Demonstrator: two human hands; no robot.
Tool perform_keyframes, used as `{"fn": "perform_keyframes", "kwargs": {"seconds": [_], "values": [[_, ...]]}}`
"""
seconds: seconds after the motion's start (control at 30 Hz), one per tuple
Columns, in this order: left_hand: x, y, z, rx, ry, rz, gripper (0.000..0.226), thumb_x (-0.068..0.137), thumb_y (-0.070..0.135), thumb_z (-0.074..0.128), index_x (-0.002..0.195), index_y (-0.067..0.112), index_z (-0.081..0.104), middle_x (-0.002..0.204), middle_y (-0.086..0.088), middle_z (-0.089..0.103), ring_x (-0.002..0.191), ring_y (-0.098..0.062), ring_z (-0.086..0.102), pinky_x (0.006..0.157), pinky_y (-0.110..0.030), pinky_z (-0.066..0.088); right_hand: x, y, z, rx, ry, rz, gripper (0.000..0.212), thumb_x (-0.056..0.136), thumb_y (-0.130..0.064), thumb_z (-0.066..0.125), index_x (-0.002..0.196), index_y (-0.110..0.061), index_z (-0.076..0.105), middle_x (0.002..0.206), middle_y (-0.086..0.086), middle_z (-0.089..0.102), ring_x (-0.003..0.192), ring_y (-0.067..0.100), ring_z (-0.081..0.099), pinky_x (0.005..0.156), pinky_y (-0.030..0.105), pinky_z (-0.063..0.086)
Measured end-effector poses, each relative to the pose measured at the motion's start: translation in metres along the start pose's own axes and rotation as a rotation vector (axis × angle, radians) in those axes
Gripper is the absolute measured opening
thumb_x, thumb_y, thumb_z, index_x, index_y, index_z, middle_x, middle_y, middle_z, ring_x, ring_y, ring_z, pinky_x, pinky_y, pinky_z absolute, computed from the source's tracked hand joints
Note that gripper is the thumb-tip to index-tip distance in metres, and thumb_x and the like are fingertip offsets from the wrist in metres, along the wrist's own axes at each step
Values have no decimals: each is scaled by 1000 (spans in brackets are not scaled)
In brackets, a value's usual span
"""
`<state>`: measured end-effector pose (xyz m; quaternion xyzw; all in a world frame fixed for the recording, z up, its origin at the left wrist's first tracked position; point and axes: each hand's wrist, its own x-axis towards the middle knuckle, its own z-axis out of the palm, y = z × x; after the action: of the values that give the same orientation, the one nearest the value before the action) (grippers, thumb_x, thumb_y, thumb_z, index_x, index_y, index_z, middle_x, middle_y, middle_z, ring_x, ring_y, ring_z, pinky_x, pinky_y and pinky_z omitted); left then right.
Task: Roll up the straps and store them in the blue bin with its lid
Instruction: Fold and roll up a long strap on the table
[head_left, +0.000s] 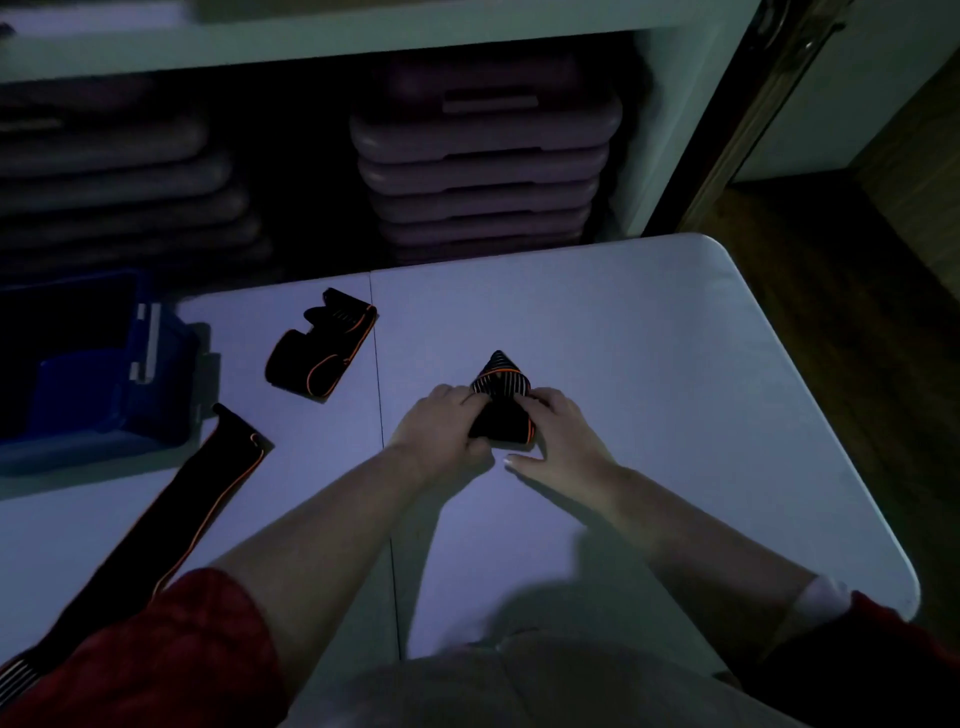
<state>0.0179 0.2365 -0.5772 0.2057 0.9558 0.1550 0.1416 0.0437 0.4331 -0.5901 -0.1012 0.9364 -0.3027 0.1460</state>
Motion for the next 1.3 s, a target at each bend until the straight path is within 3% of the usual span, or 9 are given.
{"fn": "perform_keyframes", "kwargs": {"seconds": [0.13, 0.23, 0.37, 0.5, 0.73, 0.93, 1.07, 1.2, 1.3], "values": [[-9, -4, -1, -175, -47, -17, 65, 69, 53, 46, 119, 13, 59, 114, -7, 53, 107, -22, 45, 86, -32, 41, -5, 1, -3, 59, -34, 10, 52, 85, -37, 67, 133, -23, 52, 152, 1, 28, 138, 21, 32, 109, 30, 28], [-31, -6, 6, -479, 12, -174, 42, 79, 38, 62, 115, 17, 60, 124, 0, 39, 110, -13, 43, 95, -25, 36, -9, -7, 0, 186, -87, -7, 42, 86, -36, 67, 124, -22, 55, 142, 3, 45, 133, 17, 42, 108, 27, 34], [-59, -8, 4, -720, 70, -359, 20, 88, 31, 60, 107, 26, 55, 102, -3, 63, 91, -18, 60, 69, -23, 47, -11, -34, 6, 361, -90, 48, 28, 86, -36, 69, 106, -29, 51, 103, -6, 65, 90, 6, 63, 72, 7, 46], [-89, -19, -6, -816, 188, -471, 23, 89, 38, 59, 105, 23, 52, 90, -5, 66, 82, -20, 64, 68, -34, 52, -7, -64, 21, 431, -63, 26, 37, 84, -37, 70, 112, -33, 46, 101, -6, 63, 93, 14, 66, 79, 27, 55], [-168, -64, -28, -906, 410, -543, 35, 92, 37, 57, 126, 36, 47, 85, 7, 63, 73, -10, 64, 53, -11, 46, -2, -159, 55, 517, -176, -54, 26, 91, -33, 63, 113, -35, 50, 99, -6, 63, 84, 7, 65, 62, 14, 50], [-252, -137, -56, -999, 539, -666, 36, 90, 35, 62, 123, 42, 48, 97, 13, 66, 79, -1, 65, 57, -11, 49, 13, -262, 118, 542, -259, -82, 45, 90, -33, 63, 131, -29, 43, 107, 7, 67, 90, 18, 67, 68, 23, 51], [-304, -204, -72, -1033, 618, -795, 35, 88, 37, 63, 122, 31, 56, 100, -6, 71, 81, -20, 71, 73, -37, 59, 29, -338, 172, 635, -316, -71, 46, 90, -24, 66, 132, -22, 48, 119, 5, 61, 109, 21, 62, 85, 37, 57], [-340, -263, -87, -1005, 696, -883, 38, 88, 34, 65, 124, 23, 57, 103, -6, 70, 86, -23, 69, 74, -39, 56, 50, -399, 221, 675, -351, -35, 52, 90, -30, 65, 138, -29, 44, 132, 1, 53, 117, 22, 57, 97, 42, 52], [-354, -300, -91, -983, 709, -878, 34, 89, 29, 65, 121, 19, 58, 106, -6, 68, 86, -19, 66, 64, -26, 51, 63, -426, 247, 632, -360, -52, 47, 91, -29, 63, 134, -32, 44, 124, -3, 54, 114, 22, 57, 98, 44, 50]]}}
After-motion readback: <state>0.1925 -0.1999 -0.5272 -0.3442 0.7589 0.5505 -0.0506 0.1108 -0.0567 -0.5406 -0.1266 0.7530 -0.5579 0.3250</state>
